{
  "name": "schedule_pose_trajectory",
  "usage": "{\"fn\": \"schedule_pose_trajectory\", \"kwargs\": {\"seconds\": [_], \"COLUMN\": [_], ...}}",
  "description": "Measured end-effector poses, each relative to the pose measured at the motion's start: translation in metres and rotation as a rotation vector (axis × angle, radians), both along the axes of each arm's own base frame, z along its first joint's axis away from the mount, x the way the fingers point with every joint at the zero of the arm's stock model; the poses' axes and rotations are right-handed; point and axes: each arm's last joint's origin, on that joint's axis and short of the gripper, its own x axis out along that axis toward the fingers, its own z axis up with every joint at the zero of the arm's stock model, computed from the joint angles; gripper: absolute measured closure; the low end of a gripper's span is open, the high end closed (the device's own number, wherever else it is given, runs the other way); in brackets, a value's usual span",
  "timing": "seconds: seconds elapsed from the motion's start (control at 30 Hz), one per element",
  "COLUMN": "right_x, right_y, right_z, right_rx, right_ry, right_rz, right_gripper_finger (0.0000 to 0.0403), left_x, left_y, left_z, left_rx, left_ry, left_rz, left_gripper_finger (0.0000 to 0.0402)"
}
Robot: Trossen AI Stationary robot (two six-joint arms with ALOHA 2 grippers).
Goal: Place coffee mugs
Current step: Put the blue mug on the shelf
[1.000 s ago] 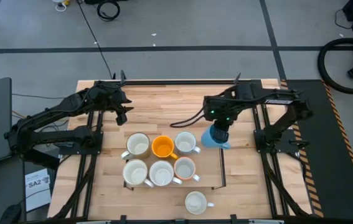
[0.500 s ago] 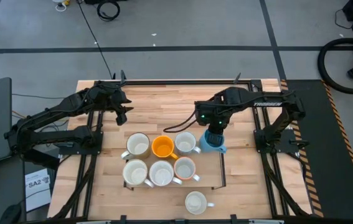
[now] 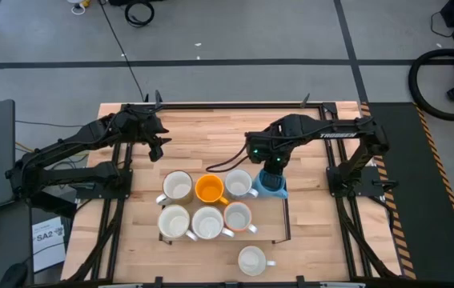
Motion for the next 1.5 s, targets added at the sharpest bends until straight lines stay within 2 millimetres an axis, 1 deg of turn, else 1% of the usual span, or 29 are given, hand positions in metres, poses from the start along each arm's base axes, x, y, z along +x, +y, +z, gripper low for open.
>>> {"fn": "schedule_pose_trajectory", "kwargs": {"seconds": [0.13, 0.47, 0.87, 1.0, 1.27, 1.5], "right_x": [0.0019, 0.0033, 0.0034, 0.0041, 0.0067, 0.0067], "right_y": [0.0011, 0.0013, 0.0013, 0.0013, 0.0016, 0.0016], "right_z": [-0.0019, -0.0018, -0.0018, -0.0014, -0.001, -0.0009], "right_rx": [0.027, 0.026, 0.026, 0.027, 0.03, 0.032], "right_ry": [0.005, -0.009, -0.011, -0.022, -0.049, -0.049], "right_rz": [0.014, 0.017, 0.021, 0.023, 0.025, 0.025], "right_gripper_finger": [0.0372, 0.0355, 0.0348, 0.0333, 0.0286, 0.0255], "left_x": [-0.0001, -0.0003, -0.0003, -0.0003, -0.0002, -0.0003], "left_y": [0.0, -0.0001, -0.0001, -0.0001, -0.0001, -0.0001], "left_z": [0.0, -0.0004, -0.0004, -0.0004, -0.0004, -0.0004], "left_rx": [0.0, -0.003, -0.003, -0.002, -0.003, -0.002], "left_ry": [0.001, 0.005, 0.005, 0.004, 0.004, 0.004], "left_rz": [0.0, 0.0, 0.001, 0.001, 0.0, 0.0], "left_gripper_finger": [0.0242, 0.0242, 0.0242, 0.0242, 0.0242, 0.0242]}}
